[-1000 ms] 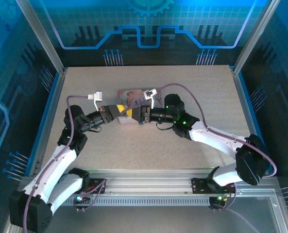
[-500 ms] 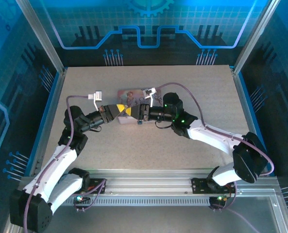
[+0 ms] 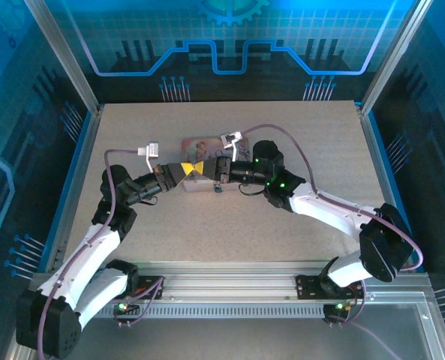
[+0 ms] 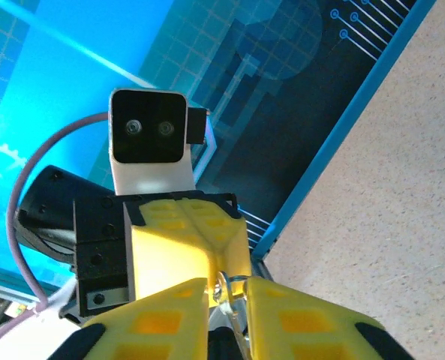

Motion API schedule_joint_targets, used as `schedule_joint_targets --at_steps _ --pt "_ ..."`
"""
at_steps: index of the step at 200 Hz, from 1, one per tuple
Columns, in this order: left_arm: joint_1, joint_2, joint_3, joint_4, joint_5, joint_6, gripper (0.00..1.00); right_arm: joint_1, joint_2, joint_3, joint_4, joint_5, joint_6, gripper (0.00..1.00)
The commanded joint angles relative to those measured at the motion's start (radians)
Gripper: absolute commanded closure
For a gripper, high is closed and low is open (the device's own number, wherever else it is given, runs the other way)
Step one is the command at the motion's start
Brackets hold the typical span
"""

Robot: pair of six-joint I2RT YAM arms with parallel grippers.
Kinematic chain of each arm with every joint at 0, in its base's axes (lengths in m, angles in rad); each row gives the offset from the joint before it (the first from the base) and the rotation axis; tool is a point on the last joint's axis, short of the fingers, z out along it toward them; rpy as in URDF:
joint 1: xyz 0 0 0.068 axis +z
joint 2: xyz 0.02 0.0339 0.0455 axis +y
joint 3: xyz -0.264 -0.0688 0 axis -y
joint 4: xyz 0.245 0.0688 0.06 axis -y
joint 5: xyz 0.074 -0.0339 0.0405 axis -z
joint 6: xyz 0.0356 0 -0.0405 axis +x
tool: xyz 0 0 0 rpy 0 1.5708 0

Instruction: Unlock a padlock with a key

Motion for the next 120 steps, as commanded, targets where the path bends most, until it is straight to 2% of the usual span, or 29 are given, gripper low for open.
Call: schedule_joint_targets --at_steps 1,22,45,73,79,91,103,120 --pt "0.001 0.003 -0.015 0.031 0.026 -0.017 1.00 -0.005 0.011 0.033 0.044 -0.028 0.003 0.87" --pt "0.001 0.004 -0.017 0.031 0.023 -0.020 1.00 -0.005 0.012 0.030 0.044 -0.030 0.002 0.90" --pt "0.002 0.004 -0.016 0.028 0.026 -0.014 1.00 -0.007 0.009 0.030 0.027 -0.033 -0.012 1.00" --pt "0.012 -0.016 -0.010 -0.027 0.044 0.048 1.00 -0.035 -0.019 0.065 -0.137 -0.057 -0.111 1.00" --pt "0.016 -0.023 -0.005 -0.055 0.054 0.077 0.83 -0.047 -0.026 0.085 -0.210 -0.070 -0.152 1.00" --pt "0.025 -0.041 0.008 -0.125 0.074 0.151 0.62 -0.068 -0.035 0.152 -0.398 -0.099 -0.264 1.00" --pt "0.029 -0.059 0.025 -0.212 0.088 0.245 0.51 -0.081 -0.033 0.234 -0.602 -0.121 -0.402 1.00" --pt "0.029 -0.079 0.041 -0.299 0.119 0.366 0.44 -0.080 -0.012 0.354 -0.872 -0.129 -0.598 1.00"
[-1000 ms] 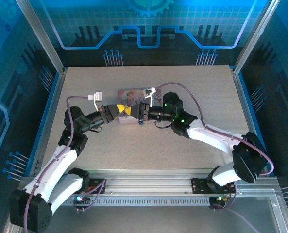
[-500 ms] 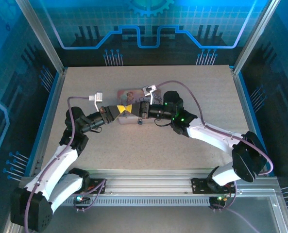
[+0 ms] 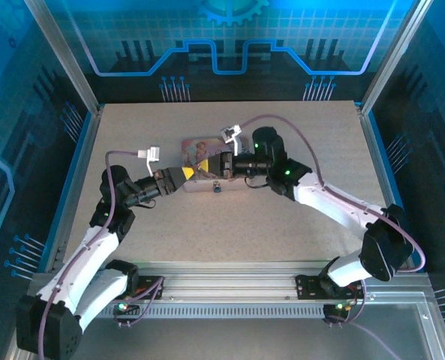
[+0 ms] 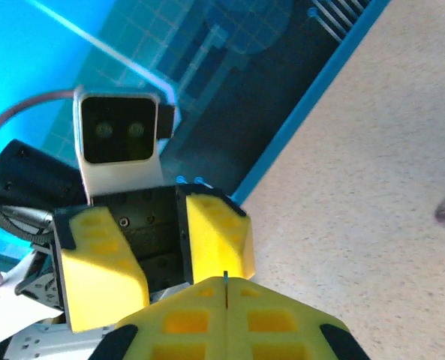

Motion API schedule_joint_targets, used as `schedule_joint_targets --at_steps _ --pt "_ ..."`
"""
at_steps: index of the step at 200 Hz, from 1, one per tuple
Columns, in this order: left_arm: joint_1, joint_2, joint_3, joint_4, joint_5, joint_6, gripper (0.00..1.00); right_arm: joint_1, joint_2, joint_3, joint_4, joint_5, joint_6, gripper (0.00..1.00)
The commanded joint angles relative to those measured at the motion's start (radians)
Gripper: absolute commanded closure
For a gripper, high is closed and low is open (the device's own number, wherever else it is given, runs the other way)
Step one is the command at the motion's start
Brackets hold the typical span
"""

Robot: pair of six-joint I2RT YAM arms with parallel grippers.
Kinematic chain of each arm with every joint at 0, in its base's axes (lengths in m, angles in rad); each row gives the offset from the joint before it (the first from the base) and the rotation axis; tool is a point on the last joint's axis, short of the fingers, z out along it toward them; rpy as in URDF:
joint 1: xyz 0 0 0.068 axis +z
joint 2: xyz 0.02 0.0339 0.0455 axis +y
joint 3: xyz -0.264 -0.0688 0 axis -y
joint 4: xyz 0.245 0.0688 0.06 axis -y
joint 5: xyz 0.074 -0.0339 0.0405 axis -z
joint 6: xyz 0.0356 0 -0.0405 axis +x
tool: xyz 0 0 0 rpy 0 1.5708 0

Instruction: Unlock a padlock with a key

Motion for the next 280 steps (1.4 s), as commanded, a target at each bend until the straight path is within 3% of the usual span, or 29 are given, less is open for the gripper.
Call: schedule_joint_targets --at_steps 1,27,59,101,139,215,280 --pt "0.008 -0.038 0.040 -0.158 0.075 0.216 0.44 -0.009 -0.012 0.166 -0.459 -0.053 -0.336 1.00" --pt "0.007 -0.049 0.035 -0.166 0.141 0.325 0.44 0.006 0.015 0.270 -0.684 -0.090 -0.527 1.00" --pt "0.008 -0.049 0.009 -0.069 0.175 0.348 0.45 0.034 0.029 0.328 -0.802 -0.119 -0.659 1.00" --pt "0.007 -0.026 -0.009 0.133 0.264 0.283 0.45 0.070 0.065 0.366 -0.867 -0.155 -0.738 1.00" --pt "-0.025 0.021 -0.017 0.212 0.323 0.237 0.50 0.081 0.086 0.376 -0.850 -0.177 -0.742 1.00" --pt "-0.098 0.039 0.007 -0.026 0.290 0.382 0.51 0.080 0.079 0.376 -0.824 -0.174 -0.730 1.00" --pt "-0.116 0.056 0.016 -0.027 0.287 0.374 0.54 0.088 0.083 0.366 -0.806 -0.199 -0.720 1.00"
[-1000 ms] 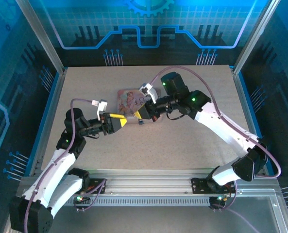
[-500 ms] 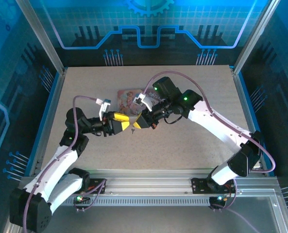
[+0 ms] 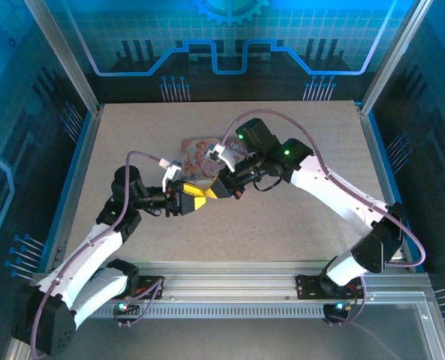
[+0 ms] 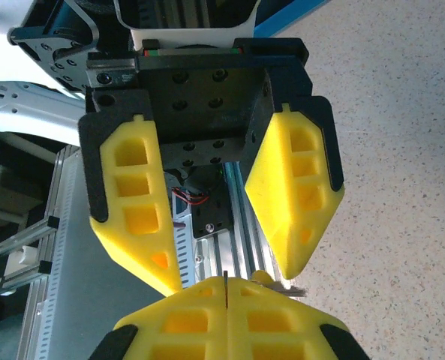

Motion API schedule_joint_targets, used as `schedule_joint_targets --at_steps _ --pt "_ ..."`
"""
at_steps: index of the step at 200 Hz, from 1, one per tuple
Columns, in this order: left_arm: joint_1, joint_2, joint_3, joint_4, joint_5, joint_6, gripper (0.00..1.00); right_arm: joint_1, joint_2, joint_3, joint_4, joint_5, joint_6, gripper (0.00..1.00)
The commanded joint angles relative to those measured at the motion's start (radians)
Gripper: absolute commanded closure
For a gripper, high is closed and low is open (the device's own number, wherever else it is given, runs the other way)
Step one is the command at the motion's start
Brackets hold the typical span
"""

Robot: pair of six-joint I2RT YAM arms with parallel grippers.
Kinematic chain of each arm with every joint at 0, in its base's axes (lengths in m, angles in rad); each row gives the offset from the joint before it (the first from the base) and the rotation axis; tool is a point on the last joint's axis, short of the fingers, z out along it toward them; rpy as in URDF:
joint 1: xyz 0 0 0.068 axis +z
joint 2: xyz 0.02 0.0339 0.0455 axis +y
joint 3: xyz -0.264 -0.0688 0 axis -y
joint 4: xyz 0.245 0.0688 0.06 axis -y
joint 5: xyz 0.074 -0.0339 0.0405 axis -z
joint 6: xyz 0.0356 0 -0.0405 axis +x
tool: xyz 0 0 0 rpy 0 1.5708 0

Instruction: Unlock a padlock with a key

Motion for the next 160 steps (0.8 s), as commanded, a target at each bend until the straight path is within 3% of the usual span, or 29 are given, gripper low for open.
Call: schedule_joint_targets --at_steps 1,42,93,120,160 --pt "-0.009 0.001 0.020 -0.009 0.003 0.025 0.54 0.020 0.001 0.021 0.006 -0.039 0.001 1.00" --pt "-0.011 0.021 0.025 0.025 0.007 -0.002 0.64 0.029 0.012 0.023 0.007 -0.038 -0.001 1.00" --pt "-0.013 0.038 0.023 0.037 0.008 -0.013 0.97 0.032 0.013 0.019 0.021 -0.038 0.008 1.00" --pt "-0.013 0.038 0.017 0.044 0.004 -0.029 1.00 0.025 0.003 -0.003 0.070 -0.038 0.048 0.99" --pt "-0.013 0.030 -0.002 0.072 -0.013 -0.066 1.00 -0.008 -0.040 -0.061 0.188 0.013 0.178 0.84"
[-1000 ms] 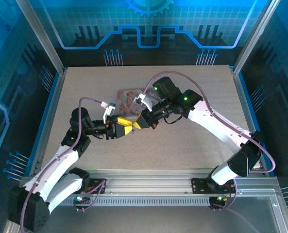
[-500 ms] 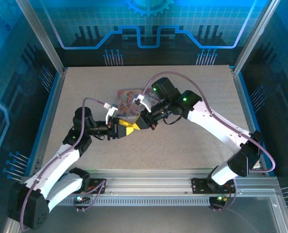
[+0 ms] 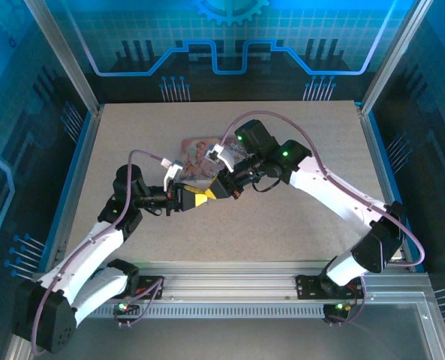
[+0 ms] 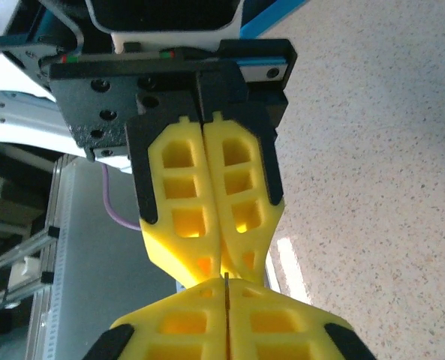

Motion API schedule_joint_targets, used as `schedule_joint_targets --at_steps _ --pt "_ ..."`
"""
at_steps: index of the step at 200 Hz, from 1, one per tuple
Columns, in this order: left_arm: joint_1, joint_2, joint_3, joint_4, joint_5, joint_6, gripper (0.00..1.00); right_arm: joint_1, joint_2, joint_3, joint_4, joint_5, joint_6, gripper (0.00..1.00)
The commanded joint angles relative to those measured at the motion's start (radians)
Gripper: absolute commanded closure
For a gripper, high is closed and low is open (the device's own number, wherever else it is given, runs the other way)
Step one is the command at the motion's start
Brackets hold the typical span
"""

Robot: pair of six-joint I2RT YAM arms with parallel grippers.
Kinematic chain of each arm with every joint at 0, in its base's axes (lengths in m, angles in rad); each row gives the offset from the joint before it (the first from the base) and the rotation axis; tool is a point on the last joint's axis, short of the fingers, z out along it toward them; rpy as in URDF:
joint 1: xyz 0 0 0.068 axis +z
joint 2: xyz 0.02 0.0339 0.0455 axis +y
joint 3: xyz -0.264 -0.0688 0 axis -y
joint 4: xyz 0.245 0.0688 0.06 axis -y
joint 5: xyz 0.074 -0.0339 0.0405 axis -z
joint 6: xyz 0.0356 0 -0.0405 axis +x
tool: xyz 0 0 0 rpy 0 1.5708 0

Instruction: Unlock a padlock with a key

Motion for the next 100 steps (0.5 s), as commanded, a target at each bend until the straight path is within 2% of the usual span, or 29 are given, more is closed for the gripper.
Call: schedule_joint_targets --at_steps 1,19,53,75,100 --pt "-0.008 0.003 -0.005 0.049 -0.024 -0.034 1.00 -0.012 -0.039 -0.032 0.145 -0.005 0.104 0.84" --pt "-0.008 -0.002 -0.013 0.058 -0.038 -0.048 1.00 -0.036 -0.068 -0.075 0.219 0.038 0.203 0.69" --pt "-0.008 -0.005 -0.016 0.077 -0.060 -0.077 1.00 -0.064 -0.129 -0.158 0.348 0.079 0.350 0.49" --pt "-0.007 -0.009 -0.019 0.090 -0.095 -0.110 1.00 -0.067 -0.169 -0.209 0.393 0.166 0.422 0.46" --pt "-0.007 -0.023 -0.032 0.121 -0.163 -0.163 1.00 -0.060 -0.214 -0.353 0.605 0.201 0.564 0.46"
